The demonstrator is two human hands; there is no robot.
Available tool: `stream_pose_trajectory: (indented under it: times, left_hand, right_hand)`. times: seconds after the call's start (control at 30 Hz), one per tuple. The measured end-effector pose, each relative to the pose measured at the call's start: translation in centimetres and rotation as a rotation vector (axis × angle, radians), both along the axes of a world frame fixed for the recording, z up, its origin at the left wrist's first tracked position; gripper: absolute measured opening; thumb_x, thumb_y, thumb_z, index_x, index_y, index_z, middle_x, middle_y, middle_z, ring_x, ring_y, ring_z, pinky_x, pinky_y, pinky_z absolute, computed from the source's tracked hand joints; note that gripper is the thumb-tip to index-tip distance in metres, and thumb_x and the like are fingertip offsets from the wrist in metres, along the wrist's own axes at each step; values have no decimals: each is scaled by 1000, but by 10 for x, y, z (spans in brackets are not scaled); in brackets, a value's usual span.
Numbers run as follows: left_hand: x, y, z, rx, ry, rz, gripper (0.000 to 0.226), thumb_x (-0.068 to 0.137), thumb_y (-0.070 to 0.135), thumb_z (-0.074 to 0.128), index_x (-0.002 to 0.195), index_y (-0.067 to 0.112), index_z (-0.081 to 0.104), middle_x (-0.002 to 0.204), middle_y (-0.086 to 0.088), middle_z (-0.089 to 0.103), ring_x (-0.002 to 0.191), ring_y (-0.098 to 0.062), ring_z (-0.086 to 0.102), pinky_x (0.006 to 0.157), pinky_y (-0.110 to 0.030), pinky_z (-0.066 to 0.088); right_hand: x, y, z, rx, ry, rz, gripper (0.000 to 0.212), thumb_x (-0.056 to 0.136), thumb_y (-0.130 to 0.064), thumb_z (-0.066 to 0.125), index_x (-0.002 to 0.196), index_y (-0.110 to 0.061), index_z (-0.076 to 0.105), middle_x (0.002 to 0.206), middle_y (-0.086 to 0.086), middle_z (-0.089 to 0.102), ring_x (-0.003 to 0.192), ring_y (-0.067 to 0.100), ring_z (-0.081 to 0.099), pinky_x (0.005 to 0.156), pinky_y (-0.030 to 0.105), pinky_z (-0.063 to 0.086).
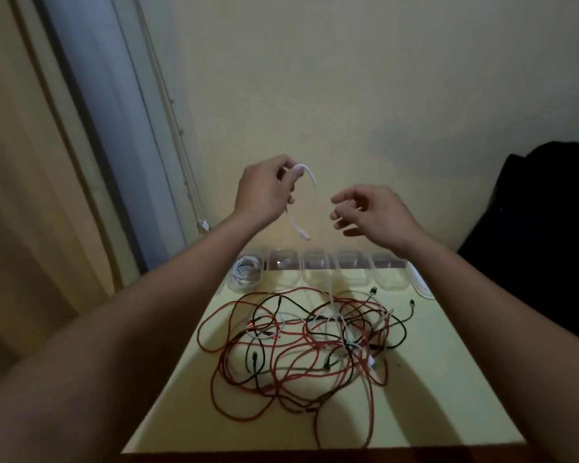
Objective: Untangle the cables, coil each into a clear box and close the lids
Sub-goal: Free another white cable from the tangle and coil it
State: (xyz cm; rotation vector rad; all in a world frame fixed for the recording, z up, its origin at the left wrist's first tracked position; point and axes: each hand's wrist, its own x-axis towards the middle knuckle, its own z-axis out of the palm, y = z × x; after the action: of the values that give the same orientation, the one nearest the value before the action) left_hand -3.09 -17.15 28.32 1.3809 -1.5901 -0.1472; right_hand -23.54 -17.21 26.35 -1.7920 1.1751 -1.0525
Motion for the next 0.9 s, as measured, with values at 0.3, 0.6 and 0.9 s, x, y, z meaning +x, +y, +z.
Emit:
stream_pose_trajectory:
  times: [0.3,0.6,0.9]
  left_hand:
    - [-11,7,48,-108,-25,-14,20,95,35,64,96,20,76,74,2,64,62,-5,50,64,-26,37]
    - [5,20,34,-35,123,22,18,92,37,65,86,24,74,73,10,65,70,-7,55,68,-28,40]
    - [3,26,-14,296,53,33,26,95,41,64,104,20,78,100,-3,73,93,-21,62,80,-32,45]
  right_hand:
    - [8,34,-76,71,319,84,10,92,-30,73,99,-31,66,91,2,69,82,20,68,73,33,58]
    - [-35,20,-157,127,750,-45,30,99,-22,56,71,-17,64,79,4,70,79,24,66,68,30,50]
    - [-24,7,16,232,-527,-125,23,101,-11,47,86,-4,63,70,6,70,63,17,71,58,24,57]
